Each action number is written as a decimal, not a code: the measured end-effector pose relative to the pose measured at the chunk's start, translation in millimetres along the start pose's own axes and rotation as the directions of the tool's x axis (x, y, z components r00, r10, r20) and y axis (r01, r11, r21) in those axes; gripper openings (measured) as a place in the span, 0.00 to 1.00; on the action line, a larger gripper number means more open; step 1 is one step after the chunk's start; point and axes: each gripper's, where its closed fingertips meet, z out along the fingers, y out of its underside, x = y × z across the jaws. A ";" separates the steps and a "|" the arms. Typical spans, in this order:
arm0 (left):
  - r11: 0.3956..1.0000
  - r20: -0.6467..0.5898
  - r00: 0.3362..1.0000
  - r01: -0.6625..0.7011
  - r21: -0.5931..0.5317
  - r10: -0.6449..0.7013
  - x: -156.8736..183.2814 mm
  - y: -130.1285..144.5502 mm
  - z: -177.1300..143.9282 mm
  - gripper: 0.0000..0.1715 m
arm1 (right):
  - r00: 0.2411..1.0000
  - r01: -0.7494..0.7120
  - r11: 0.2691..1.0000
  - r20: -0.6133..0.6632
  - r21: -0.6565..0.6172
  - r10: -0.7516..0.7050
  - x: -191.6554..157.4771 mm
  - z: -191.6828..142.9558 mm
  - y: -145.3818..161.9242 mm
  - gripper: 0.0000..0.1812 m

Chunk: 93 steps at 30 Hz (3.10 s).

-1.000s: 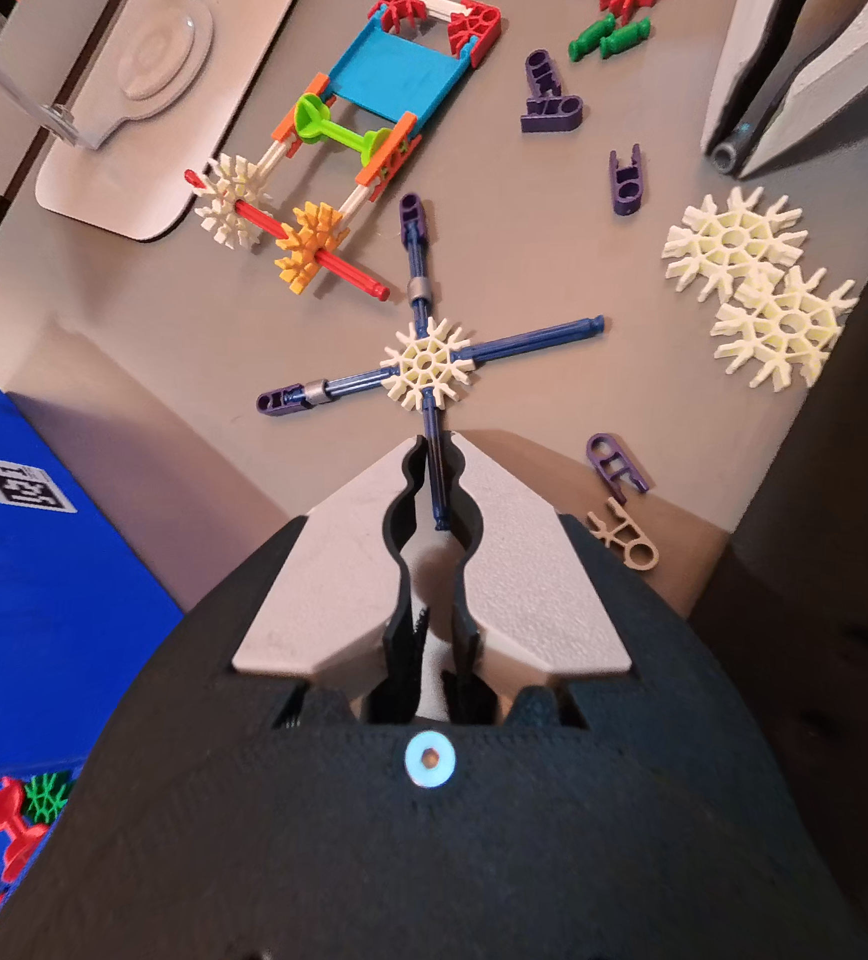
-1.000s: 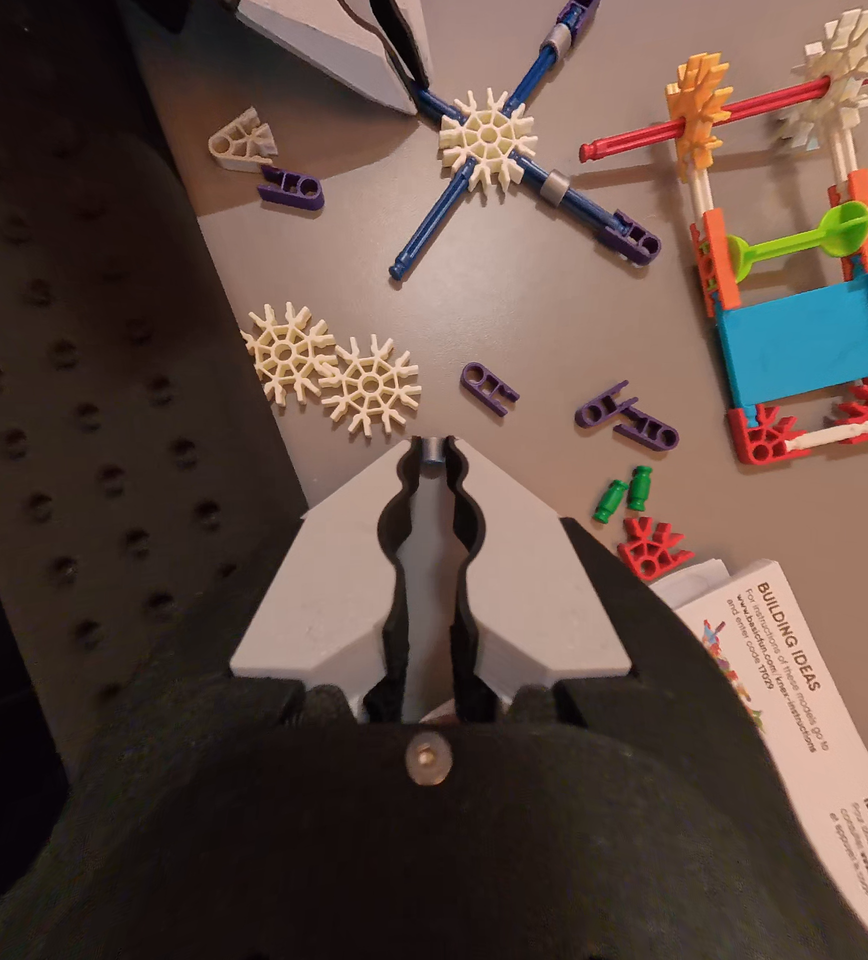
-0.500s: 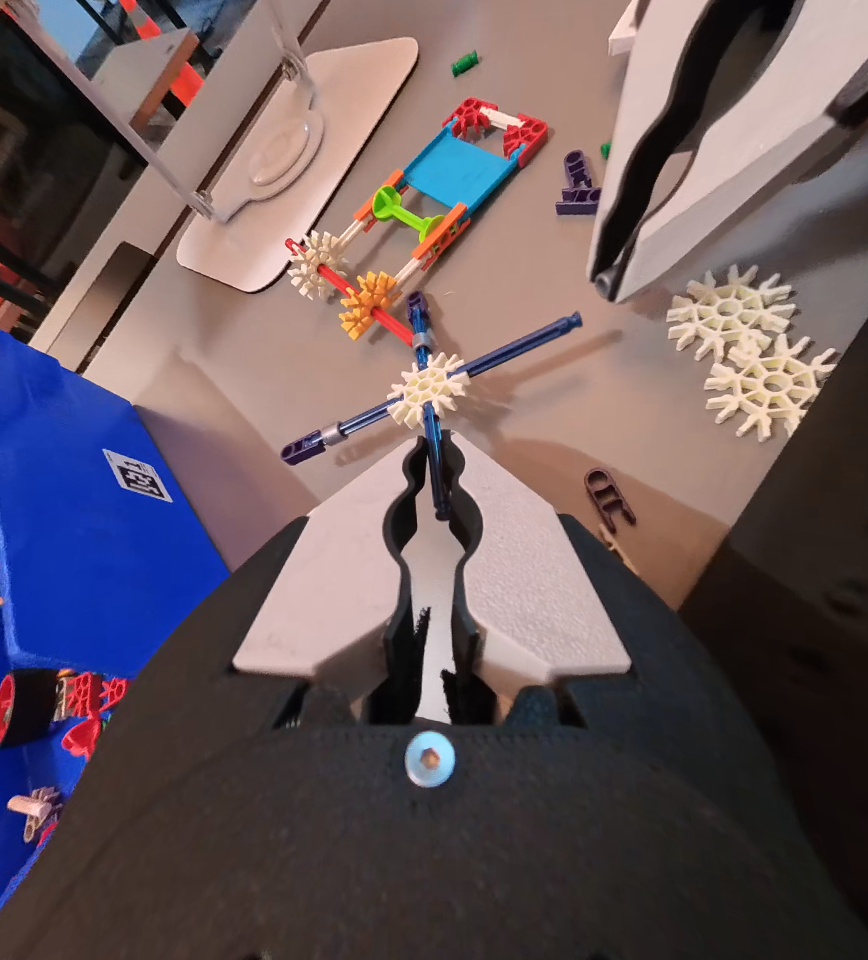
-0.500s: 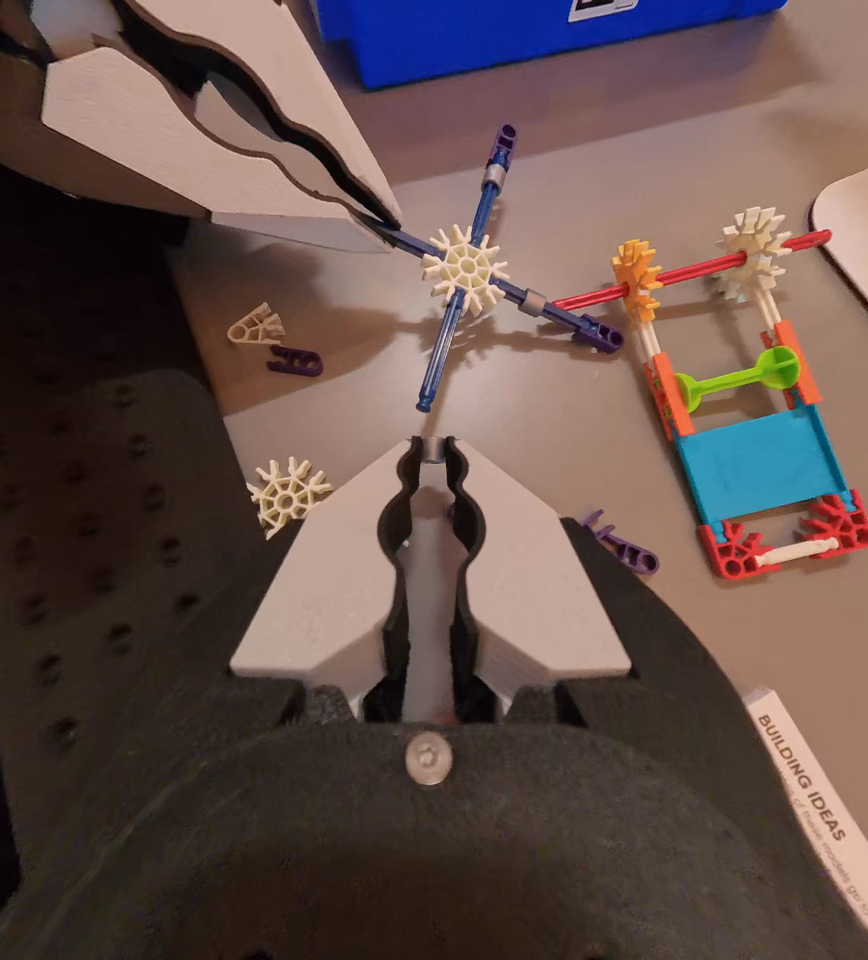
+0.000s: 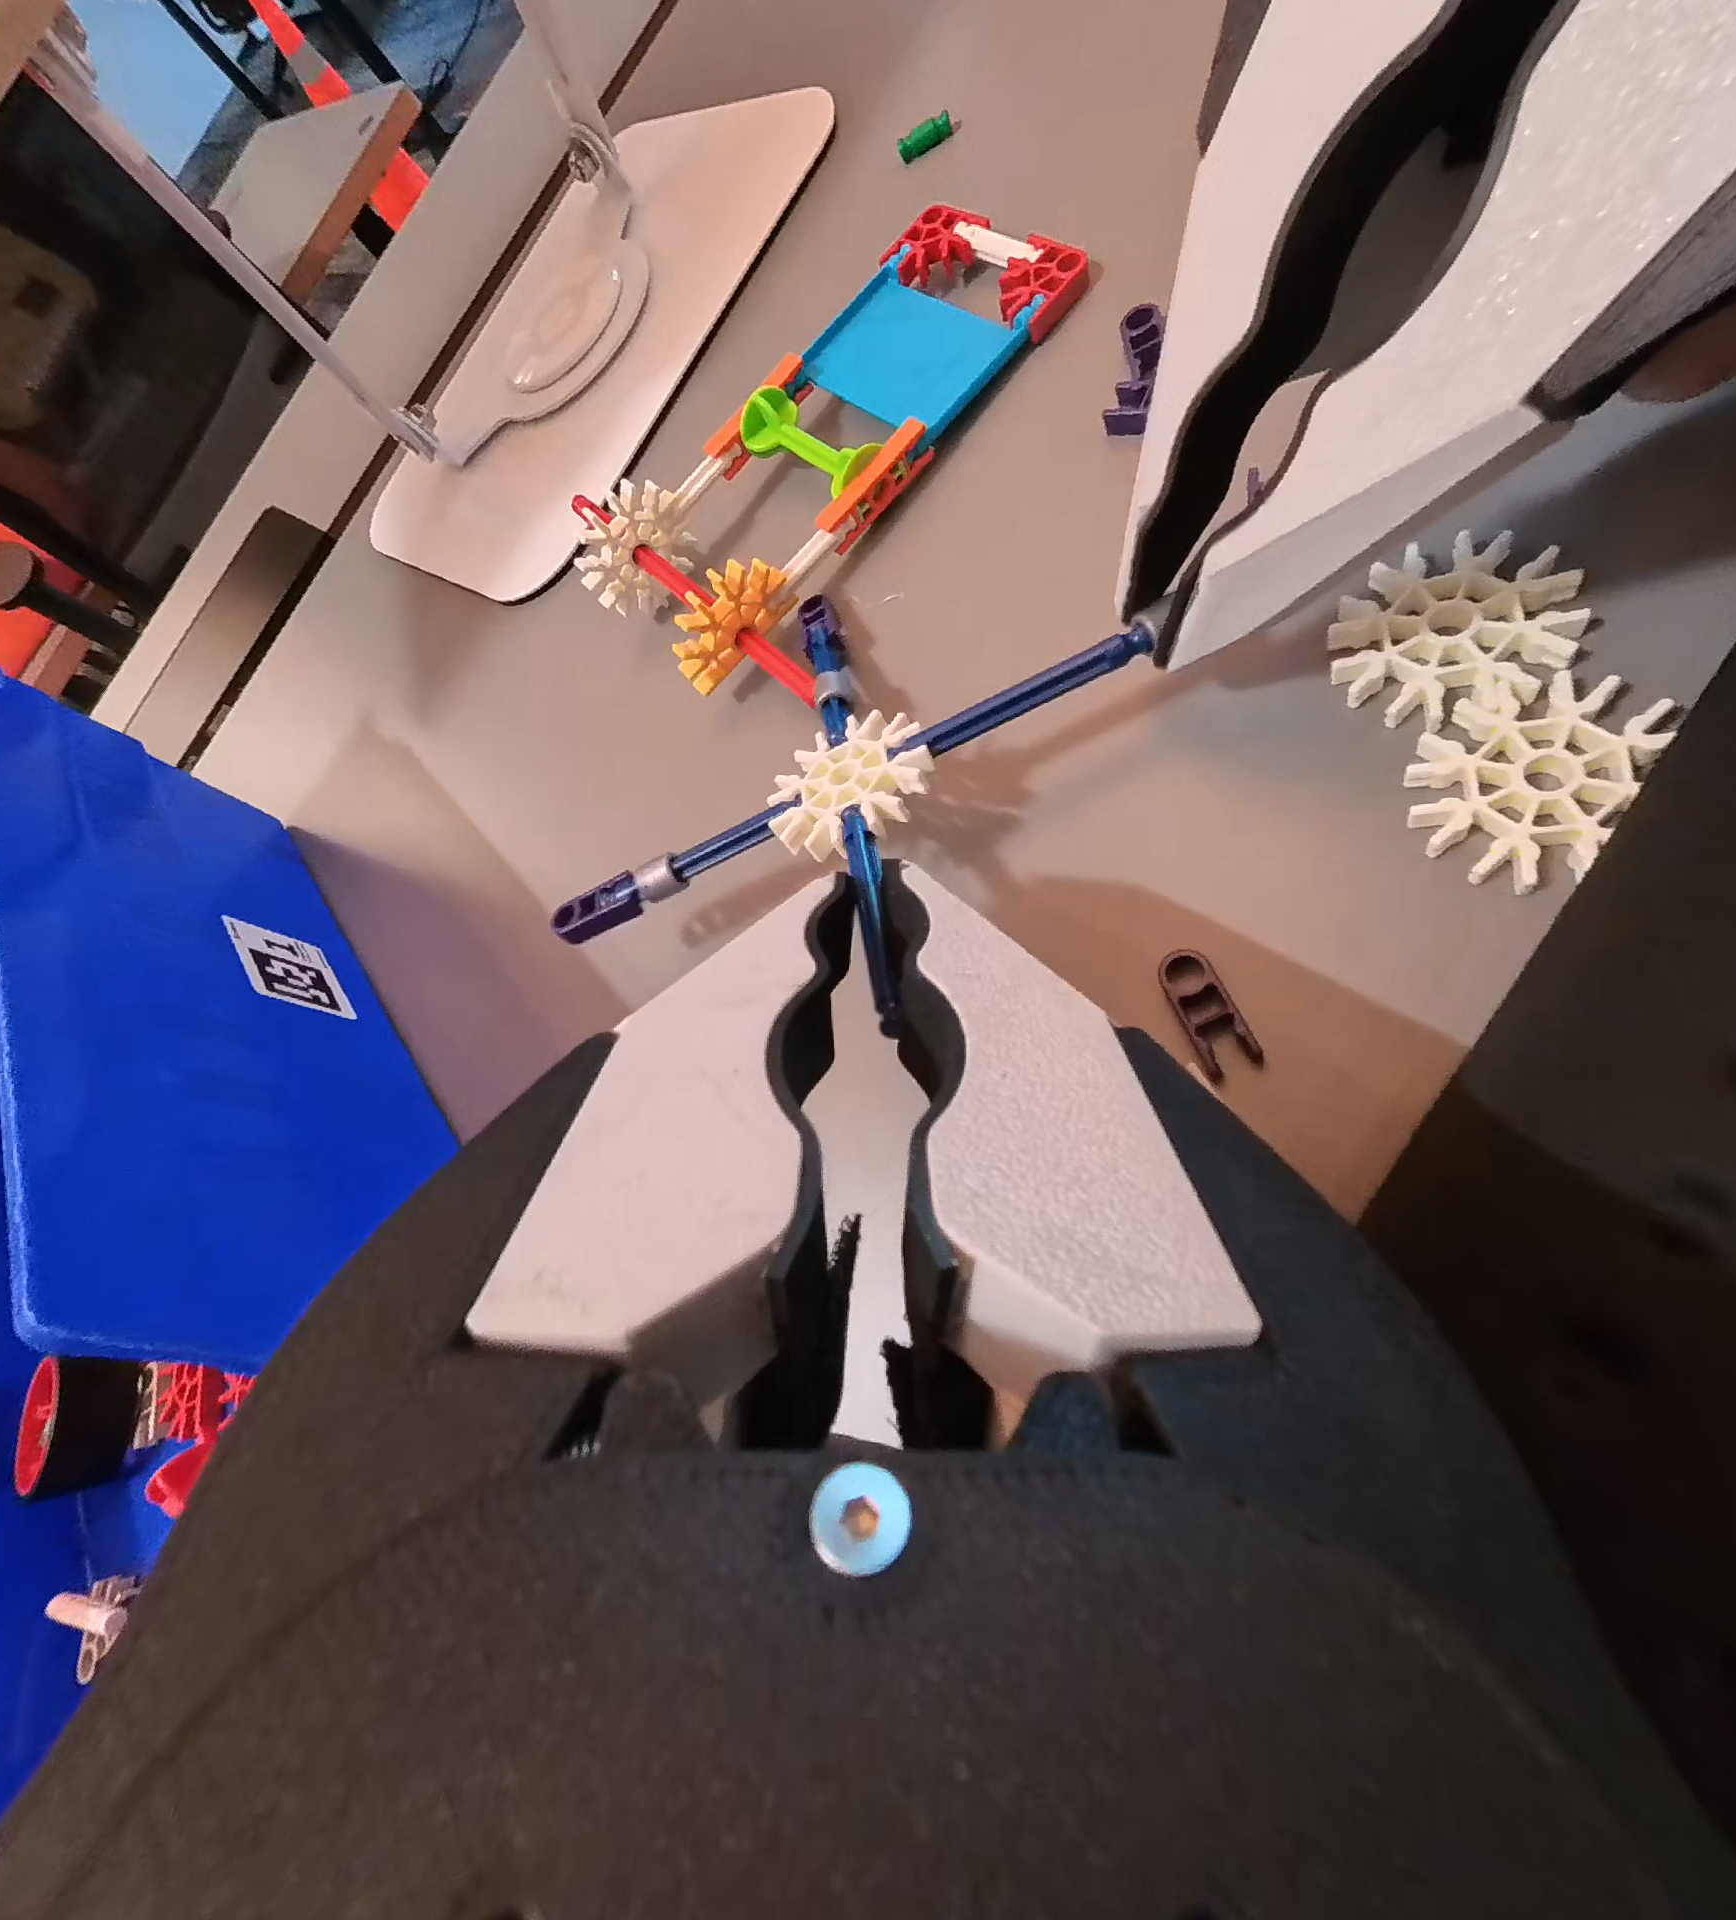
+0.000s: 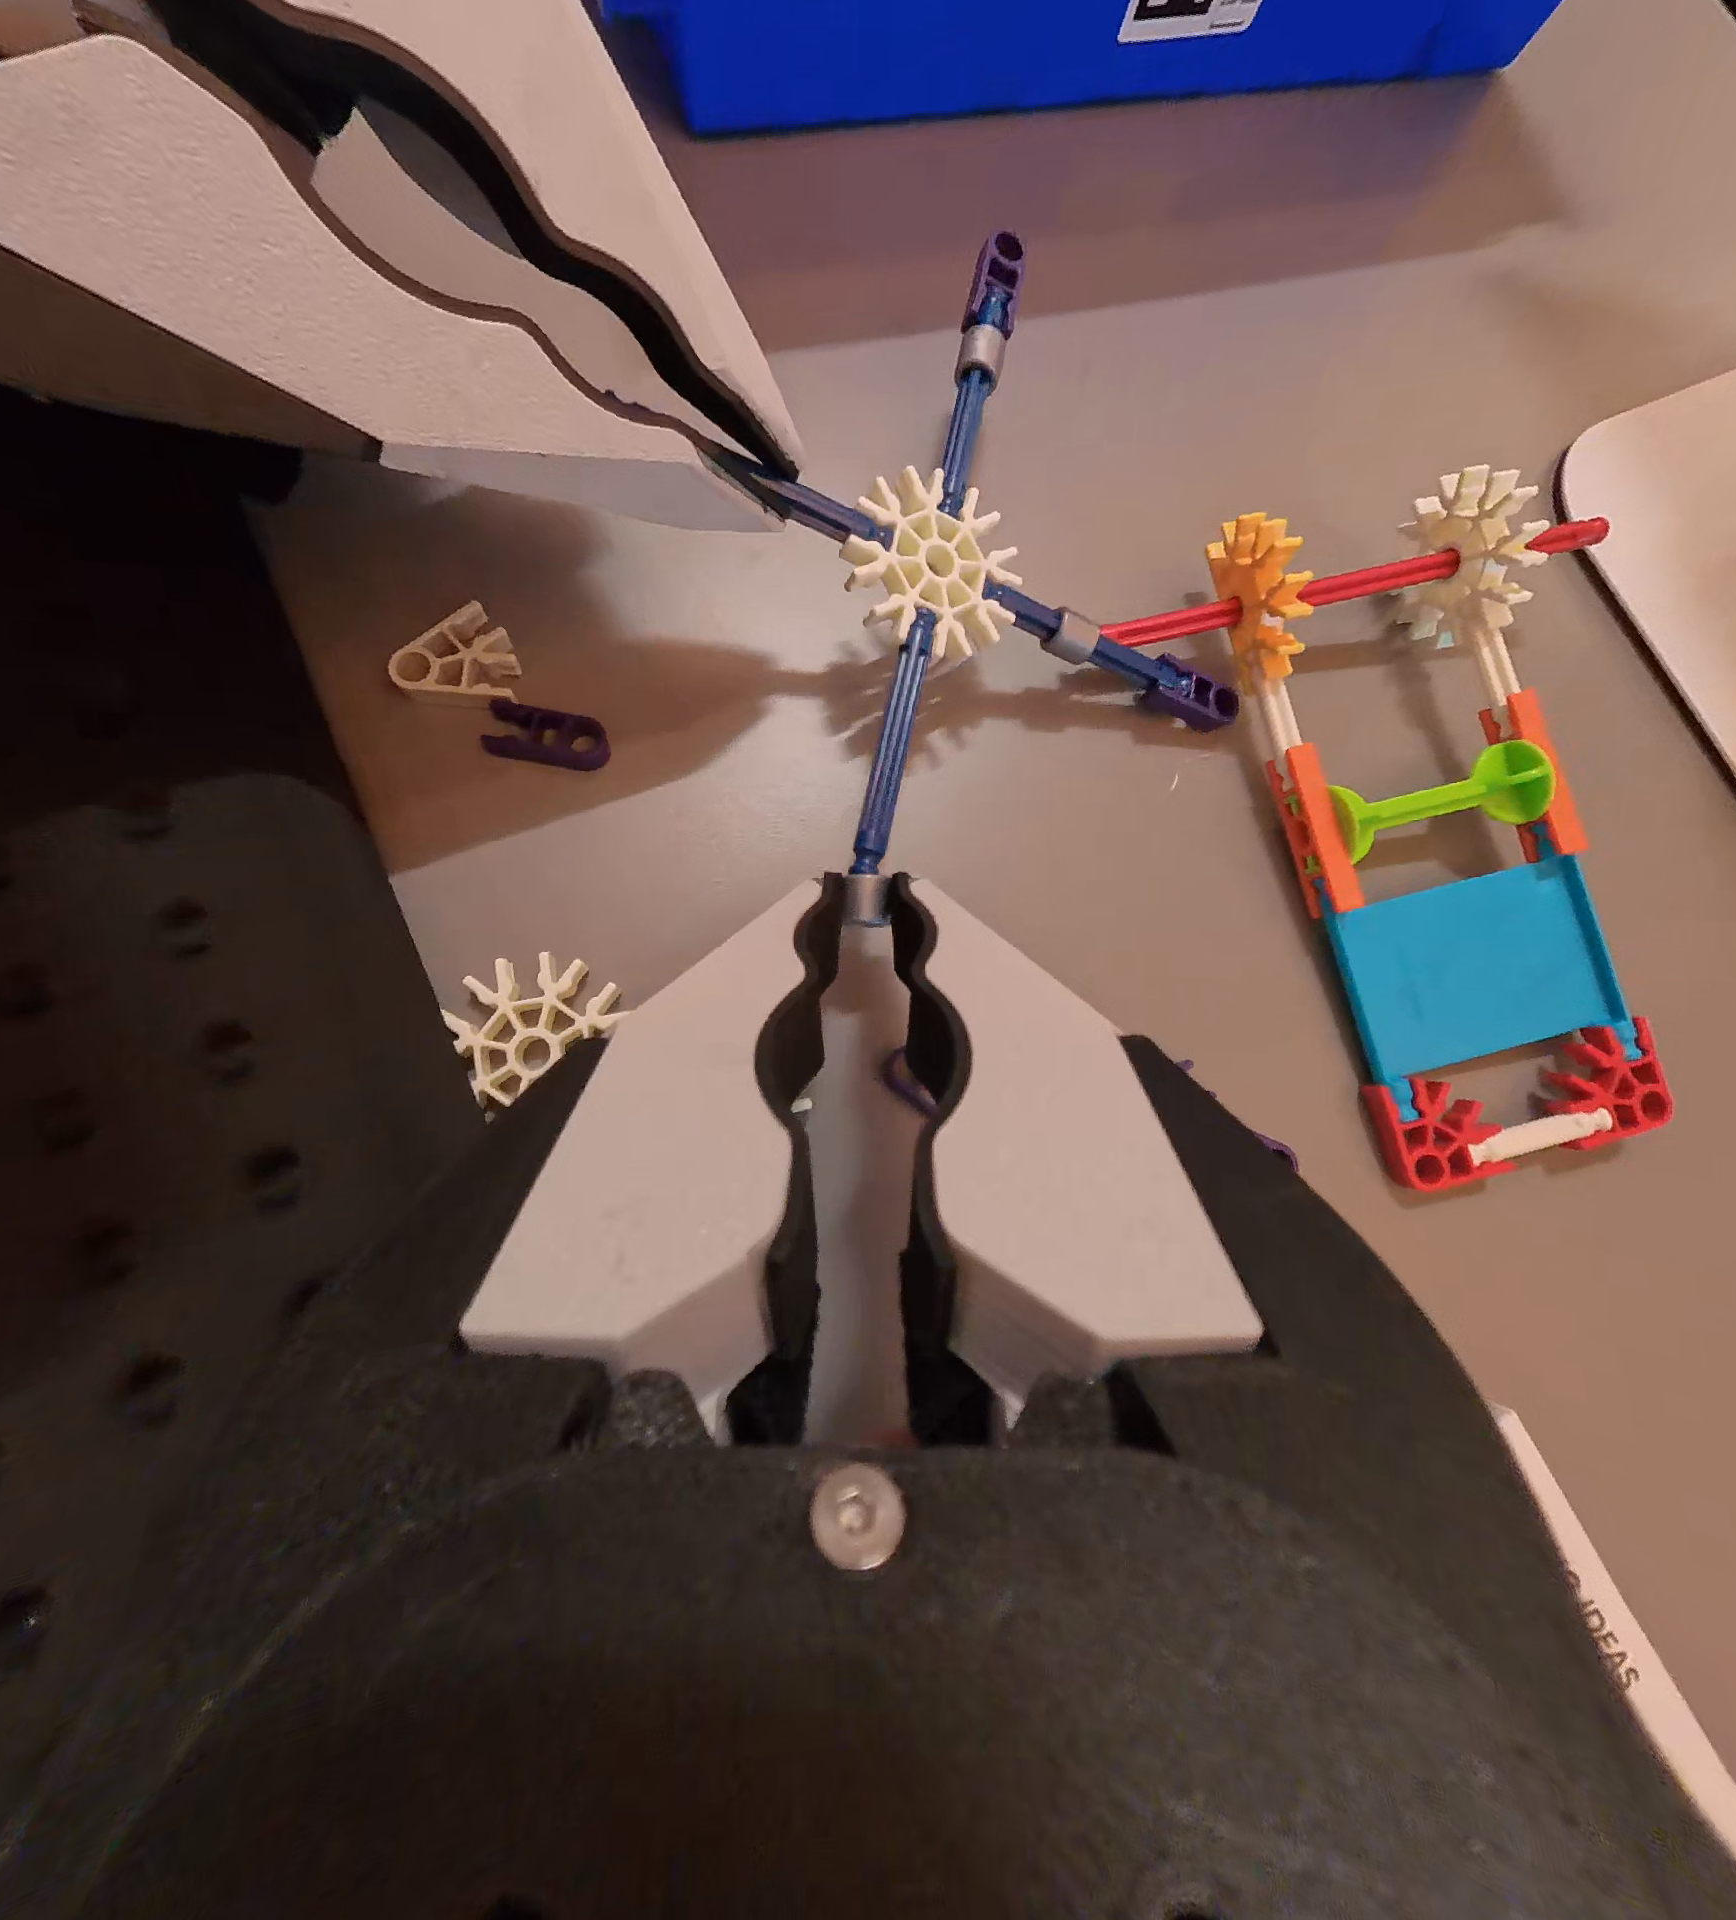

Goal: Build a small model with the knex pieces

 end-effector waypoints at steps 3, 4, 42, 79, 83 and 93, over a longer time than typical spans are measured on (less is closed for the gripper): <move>1.000 -0.006 1.000 -0.012 0.001 0.012 2.4 -1.0 0.4 0.02 | 0.999 0.015 1.000 -0.028 -0.012 -0.016 3.4 1.9 0.1 0.04; 1.000 -0.007 1.000 -0.016 0.000 0.016 3.1 -1.0 0.7 0.02 | 0.999 0.014 1.000 -0.033 -0.017 -0.015 4.1 2.8 0.1 0.04; 0.916 -0.236 0.885 -0.388 0.107 0.402 37.9 -23.1 18.8 0.03 | 0.920 0.388 0.921 0.055 0.024 -0.389 -7.3 2.0 -17.2 0.04; 0.917 -0.167 0.902 -0.393 0.069 0.399 25.7 -13.9 32.7 0.02 | 0.887 0.447 0.885 0.186 -0.128 -0.422 39.7 -10.4 27.2 0.12; 0.916 -0.168 0.900 -0.396 0.068 0.401 26.6 -13.8 32.5 0.02 | 0.924 0.345 0.924 0.229 -0.167 -0.304 37.5 -8.0 31.6 0.08; 0.917 -0.172 0.901 -0.397 0.047 0.399 24.8 -9.8 34.5 0.02 | 0.930 0.275 0.951 0.290 -0.140 -0.226 23.0 6.6 19.5 0.12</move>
